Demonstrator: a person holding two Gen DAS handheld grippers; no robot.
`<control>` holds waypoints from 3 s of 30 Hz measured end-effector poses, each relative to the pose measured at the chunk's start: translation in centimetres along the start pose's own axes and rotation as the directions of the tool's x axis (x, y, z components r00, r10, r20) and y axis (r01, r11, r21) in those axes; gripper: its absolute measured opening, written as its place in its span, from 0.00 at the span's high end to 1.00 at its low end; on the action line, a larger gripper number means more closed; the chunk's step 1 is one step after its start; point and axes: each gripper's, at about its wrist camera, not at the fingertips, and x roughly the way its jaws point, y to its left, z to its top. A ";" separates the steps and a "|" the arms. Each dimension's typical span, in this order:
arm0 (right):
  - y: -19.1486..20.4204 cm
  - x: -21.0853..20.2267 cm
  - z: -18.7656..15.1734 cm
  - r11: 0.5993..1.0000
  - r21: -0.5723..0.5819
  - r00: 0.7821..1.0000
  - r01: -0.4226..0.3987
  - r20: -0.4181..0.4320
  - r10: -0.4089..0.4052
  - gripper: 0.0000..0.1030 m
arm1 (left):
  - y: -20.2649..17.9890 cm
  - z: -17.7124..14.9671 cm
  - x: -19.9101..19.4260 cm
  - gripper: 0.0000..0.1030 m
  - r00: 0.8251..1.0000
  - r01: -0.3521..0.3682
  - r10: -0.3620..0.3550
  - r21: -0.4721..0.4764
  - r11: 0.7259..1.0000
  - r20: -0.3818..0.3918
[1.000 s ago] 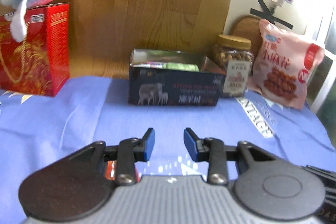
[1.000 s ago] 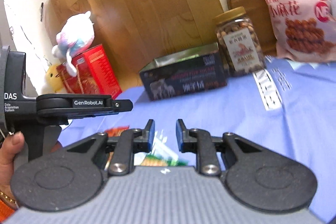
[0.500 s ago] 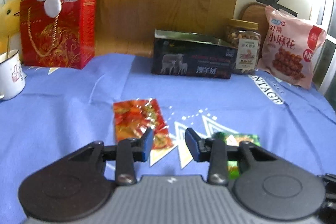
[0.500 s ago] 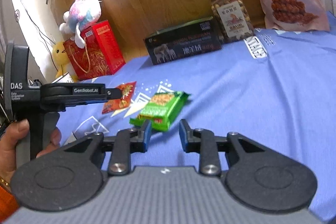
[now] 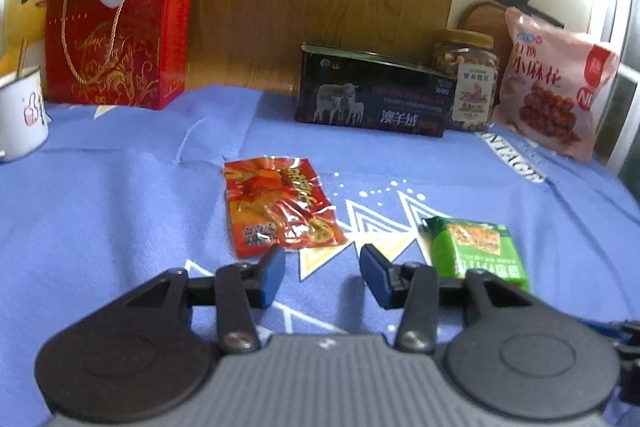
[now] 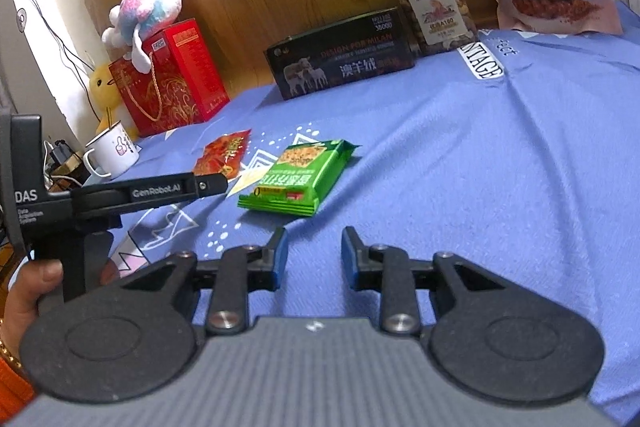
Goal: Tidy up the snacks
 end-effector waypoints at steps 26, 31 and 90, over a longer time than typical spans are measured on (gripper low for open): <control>1.8 4.0 2.2 0.995 -0.084 0.998 -0.055 -0.012 0.054 0.67 | 1.9 -0.2 -0.9 0.59 0.981 0.191 -0.188 -0.096 0.977 0.040; 2.0 4.1 2.2 0.993 -0.097 0.998 -0.059 -0.013 0.058 0.67 | 1.9 -0.2 -0.8 0.58 0.979 0.203 -0.200 -0.089 0.975 0.039; 0.1 0.7 0.3 0.982 -0.071 0.984 -0.176 -0.013 0.175 0.36 | 2.3 0.1 -0.2 0.53 0.973 0.232 -0.231 -0.098 0.968 0.013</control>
